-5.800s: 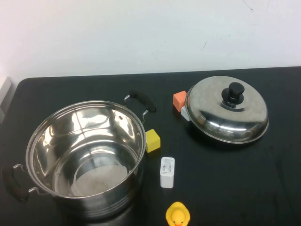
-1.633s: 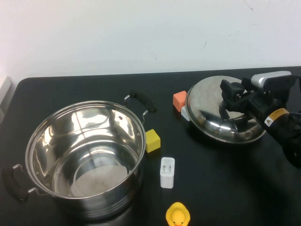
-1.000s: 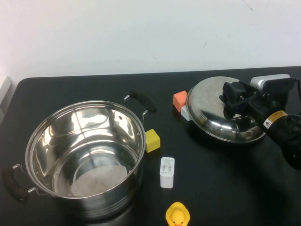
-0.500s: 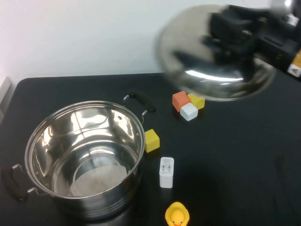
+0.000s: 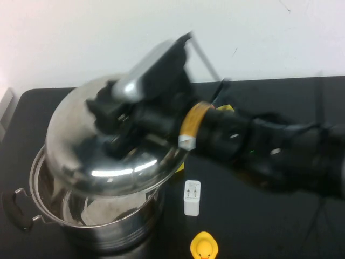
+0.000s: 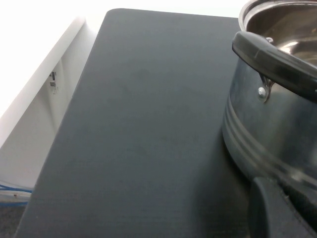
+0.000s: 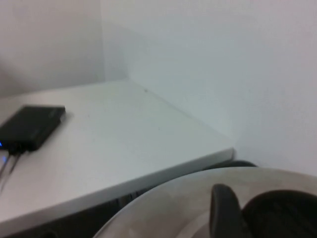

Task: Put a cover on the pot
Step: Place the pot lid on the pot

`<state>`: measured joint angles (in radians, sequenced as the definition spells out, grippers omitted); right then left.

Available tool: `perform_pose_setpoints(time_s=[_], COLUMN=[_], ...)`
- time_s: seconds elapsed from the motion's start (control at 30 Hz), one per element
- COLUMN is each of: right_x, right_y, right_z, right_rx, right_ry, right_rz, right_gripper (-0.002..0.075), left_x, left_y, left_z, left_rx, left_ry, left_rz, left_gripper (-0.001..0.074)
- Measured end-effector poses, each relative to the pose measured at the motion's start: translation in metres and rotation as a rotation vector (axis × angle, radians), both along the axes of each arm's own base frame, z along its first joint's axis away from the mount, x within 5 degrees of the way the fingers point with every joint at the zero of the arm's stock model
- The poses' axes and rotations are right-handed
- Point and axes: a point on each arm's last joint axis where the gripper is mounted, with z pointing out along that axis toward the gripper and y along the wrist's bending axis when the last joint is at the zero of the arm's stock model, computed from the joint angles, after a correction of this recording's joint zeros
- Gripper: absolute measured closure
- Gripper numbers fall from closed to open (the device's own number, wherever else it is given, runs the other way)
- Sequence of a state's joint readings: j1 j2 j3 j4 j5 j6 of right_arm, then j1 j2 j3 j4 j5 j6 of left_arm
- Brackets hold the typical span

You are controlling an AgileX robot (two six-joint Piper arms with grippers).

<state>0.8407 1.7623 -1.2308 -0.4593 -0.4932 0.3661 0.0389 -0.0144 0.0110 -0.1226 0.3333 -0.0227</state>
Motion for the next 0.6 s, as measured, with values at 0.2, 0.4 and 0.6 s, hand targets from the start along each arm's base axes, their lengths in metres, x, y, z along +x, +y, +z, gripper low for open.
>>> perform_pose_setpoints(time_s=[0.2,0.4,0.6], right_x=[-0.016,-0.009,-0.001], right_y=[0.033,0.045,0.054], right_z=[-0.008,-0.024,-0.050], right_rx=[-0.106,-0.086,-0.067], right_ry=[-0.020,0.034,0.071], right_rz=[-0.056,-0.092,-0.112], right_gripper=[0.0383,0.0383,0.0383], left_x=[0.000,0.000,0.000], left_y=[0.000,0.000,0.000], left_z=[0.000,0.000,0.000], left_rx=[0.000,0.000,0.000], left_ry=[0.000,0.000,0.000], left_rz=[0.000,0.000,0.000], left_gripper=[0.0737,0.0737,0.0737])
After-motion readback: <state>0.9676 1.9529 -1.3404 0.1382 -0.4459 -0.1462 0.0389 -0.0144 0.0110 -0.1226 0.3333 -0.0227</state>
